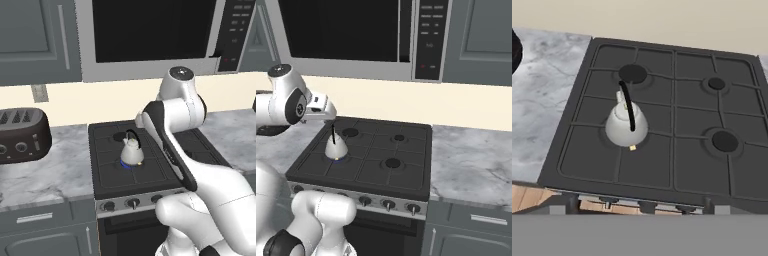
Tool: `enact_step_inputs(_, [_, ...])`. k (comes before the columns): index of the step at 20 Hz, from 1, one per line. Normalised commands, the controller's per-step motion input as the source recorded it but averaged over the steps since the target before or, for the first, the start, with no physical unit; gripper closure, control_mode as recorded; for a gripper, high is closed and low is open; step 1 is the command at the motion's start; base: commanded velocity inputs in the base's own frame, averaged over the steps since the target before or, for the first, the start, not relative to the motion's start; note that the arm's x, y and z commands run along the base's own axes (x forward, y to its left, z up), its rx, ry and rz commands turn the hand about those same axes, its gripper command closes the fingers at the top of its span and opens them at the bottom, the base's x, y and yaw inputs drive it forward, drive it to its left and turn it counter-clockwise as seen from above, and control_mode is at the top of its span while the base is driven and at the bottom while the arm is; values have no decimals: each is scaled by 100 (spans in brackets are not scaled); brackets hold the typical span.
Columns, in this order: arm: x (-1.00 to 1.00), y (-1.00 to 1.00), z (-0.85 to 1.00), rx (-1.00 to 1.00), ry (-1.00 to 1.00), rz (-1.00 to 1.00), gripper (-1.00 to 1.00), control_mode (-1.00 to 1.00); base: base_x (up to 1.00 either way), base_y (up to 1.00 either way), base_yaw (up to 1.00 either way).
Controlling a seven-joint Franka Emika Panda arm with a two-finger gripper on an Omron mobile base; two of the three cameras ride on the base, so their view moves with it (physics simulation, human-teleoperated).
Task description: The kettle is done boiling. Turn off the stove, then wait for 300 timesteps before moving the kettle to the dining table.
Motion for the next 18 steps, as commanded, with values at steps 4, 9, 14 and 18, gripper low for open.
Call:
enact_step_inputs(4, [-7,26,-22,-6,0,0,-100,-100,0,0,0])
enact_step_inputs(9, [-9,29,-24,-7,-3,0,-100,-100,0,0,0])
enact_step_inputs(14, [-14,26,-24,-8,-4,0,-100,-100,0,0,0])
enact_step_inputs(18, [-27,12,-16,-7,-3,1,-100,-100,0,0,0])
